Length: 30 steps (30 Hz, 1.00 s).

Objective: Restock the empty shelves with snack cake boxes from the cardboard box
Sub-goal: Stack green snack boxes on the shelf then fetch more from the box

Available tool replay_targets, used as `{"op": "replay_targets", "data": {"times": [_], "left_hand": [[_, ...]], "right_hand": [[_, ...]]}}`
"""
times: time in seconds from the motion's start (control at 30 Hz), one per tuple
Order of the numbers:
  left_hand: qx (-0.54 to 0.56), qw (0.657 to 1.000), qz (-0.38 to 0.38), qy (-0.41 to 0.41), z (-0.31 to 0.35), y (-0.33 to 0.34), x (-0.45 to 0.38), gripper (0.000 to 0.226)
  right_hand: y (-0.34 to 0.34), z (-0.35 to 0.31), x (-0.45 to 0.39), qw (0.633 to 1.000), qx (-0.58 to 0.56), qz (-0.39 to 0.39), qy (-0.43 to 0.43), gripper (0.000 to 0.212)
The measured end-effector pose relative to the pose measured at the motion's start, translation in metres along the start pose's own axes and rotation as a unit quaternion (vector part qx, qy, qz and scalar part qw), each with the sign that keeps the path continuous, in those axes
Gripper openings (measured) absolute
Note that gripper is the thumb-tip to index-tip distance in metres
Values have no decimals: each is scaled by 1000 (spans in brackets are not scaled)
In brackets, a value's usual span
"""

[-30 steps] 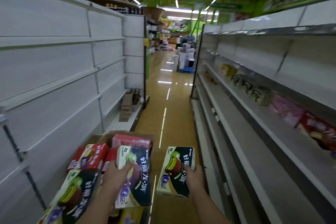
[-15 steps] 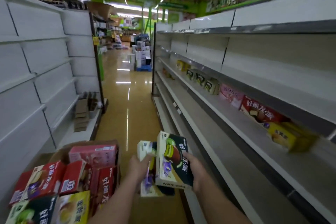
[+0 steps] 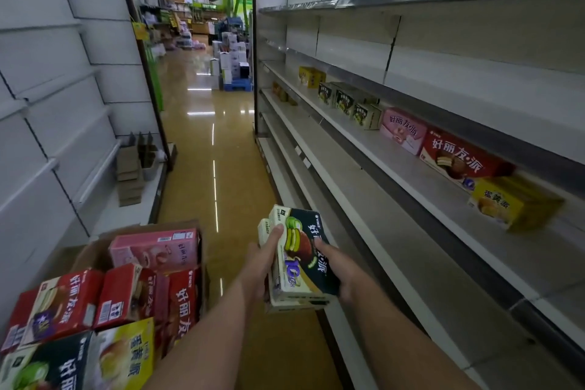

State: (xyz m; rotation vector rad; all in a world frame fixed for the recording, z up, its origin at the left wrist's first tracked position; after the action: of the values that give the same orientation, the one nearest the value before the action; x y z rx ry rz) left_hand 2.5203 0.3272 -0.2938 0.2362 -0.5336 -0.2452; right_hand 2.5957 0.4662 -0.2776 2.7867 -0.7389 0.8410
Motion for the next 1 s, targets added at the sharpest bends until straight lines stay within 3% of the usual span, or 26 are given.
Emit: {"op": "replay_targets", "data": {"times": [0.1, 0.2, 0.33, 0.4, 0.57, 0.7, 0.77, 0.83, 0.9, 1.0], "left_hand": [[39, 998, 43, -3, 1, 11, -24, 102], [78, 986, 150, 2, 5, 27, -46, 78], [126, 966, 223, 39, 15, 55, -71, 74], [119, 969, 207, 62, 24, 70, -79, 75], [90, 982, 121, 115, 54, 85, -92, 67], [51, 986, 139, 71, 71, 72, -121, 73], [-8, 995, 97, 18, 77, 70, -139, 84], [-47, 998, 40, -34, 82, 77, -152, 77], [-53, 996, 39, -54, 88, 81, -173, 60], [-35, 997, 65, -37, 103, 78, -214, 75]], "right_hand": [[-9, -12, -24, 1000, -25, -9, -7, 44], [-17, -22, -51, 997, -74, 2, -4, 48], [-13, -43, -84, 995, -93, -27, -1, 50], [-11, -58, -102, 994, -96, -54, -11, 48], [-34, -93, -157, 990, -108, -89, -18, 67], [-56, -117, -196, 987, -104, -124, -7, 57], [-57, -125, -213, 989, -79, -122, -5, 47], [-51, -136, -228, 994, -37, -103, -21, 42], [-39, -149, -248, 996, 2, -78, -43, 37], [-18, -169, -278, 996, 35, -39, -69, 40]]}}
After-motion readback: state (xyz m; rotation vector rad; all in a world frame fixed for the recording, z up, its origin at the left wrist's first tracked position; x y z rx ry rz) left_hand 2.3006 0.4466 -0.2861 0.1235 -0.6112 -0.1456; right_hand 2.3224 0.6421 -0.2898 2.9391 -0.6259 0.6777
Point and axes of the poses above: each hand's wrist, its own x-axis away from the middle knuckle, its own y-axis out of the palm, z = x × y, the point moved 3 cm from there along -x, towards the middle knuckle, and after that the axes turned 8 degrees about z, right-handed, at the moved point
